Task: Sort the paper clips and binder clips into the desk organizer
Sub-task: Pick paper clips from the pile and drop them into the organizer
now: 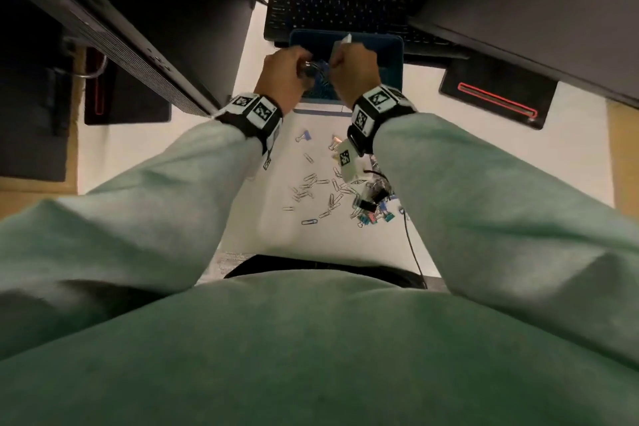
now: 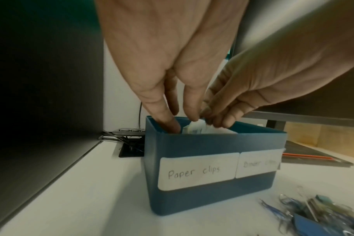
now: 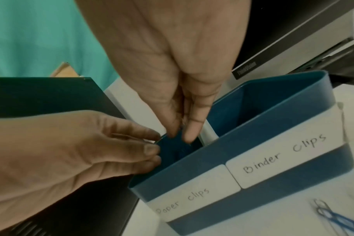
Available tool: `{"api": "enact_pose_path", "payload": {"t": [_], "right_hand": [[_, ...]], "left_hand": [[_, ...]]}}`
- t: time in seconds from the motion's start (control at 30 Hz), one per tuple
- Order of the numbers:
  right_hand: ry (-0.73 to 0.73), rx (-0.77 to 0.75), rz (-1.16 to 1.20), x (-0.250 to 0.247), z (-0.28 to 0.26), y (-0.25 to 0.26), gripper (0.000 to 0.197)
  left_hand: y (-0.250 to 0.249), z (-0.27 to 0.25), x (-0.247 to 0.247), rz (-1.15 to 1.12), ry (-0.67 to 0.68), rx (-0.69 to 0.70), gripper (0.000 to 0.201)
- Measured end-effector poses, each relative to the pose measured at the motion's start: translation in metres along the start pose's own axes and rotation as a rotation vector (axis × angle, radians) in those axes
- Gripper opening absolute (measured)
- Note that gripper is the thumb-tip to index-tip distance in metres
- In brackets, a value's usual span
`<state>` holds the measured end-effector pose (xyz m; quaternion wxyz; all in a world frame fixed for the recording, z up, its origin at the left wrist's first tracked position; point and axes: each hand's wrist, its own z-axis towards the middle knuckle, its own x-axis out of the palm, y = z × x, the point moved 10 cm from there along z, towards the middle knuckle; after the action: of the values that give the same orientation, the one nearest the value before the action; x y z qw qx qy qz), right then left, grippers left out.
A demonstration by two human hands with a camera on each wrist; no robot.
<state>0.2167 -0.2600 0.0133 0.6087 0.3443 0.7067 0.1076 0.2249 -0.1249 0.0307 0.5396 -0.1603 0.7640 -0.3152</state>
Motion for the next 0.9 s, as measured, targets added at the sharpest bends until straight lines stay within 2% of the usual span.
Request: {"api": "enact_pose_path", "payload": {"t": [0.07,0.13,0.2,0.27,0.33,0.4,0.53,0.63,0.7,0.77,0.83,0.9], "right_hand": [[-0.015,-0.1,0.006,-0.001,-0.014,0.003,0.015],[-0.037,-0.234,0.066,-0.006,-0.045,0.007,0.018],[0.108,-0.333,0.015,0.011,-0.087,0.0,0.025],[0.373,-0.381,-0.173,0.05,-0.134,-0.021,0.036],[0.528,-0.43,-0.359,0.086,-0.173,-0.043,0.043],[0.579,-0.463,-0.449,0.109,-0.193,-0.054,0.042],[0.521,-0.377,-0.35,0.125,-0.178,-0.051,0.027],[0.413,-0.354,-0.312,0.117,-0.16,-0.043,0.015],[0.316,-0.344,-0.307,0.101,-0.154,-0.047,0.019],[0.271,-0.344,-0.336,0.092,-0.157,-0.057,0.029],[0.298,-0.356,-0.383,0.096,-0.165,-0.065,0.036],[0.339,-0.395,-0.396,0.103,-0.173,-0.066,0.038]], "left_hand": [[0.006,-0.021,-0.008,-0.016,-0.064,0.026,0.025],[0.025,-0.055,0.005,0.03,-0.009,0.03,0.022],[0.053,-0.099,0.041,0.088,0.2,-0.017,0.037],[0.082,-0.143,0.08,0.188,0.385,-0.072,0.056],[0.099,-0.169,0.11,0.323,0.474,-0.075,0.076],[0.104,-0.171,0.127,0.359,0.46,-0.067,0.079],[0.093,-0.141,0.13,0.282,0.37,-0.018,0.044],[0.086,-0.116,0.122,0.284,0.314,0.057,0.024],[0.079,-0.107,0.116,0.335,0.28,0.15,0.028],[0.076,-0.106,0.111,0.346,0.24,0.224,0.045],[0.074,-0.113,0.116,0.376,0.264,0.288,0.054],[0.074,-0.124,0.123,0.374,0.302,0.318,0.052]]}}
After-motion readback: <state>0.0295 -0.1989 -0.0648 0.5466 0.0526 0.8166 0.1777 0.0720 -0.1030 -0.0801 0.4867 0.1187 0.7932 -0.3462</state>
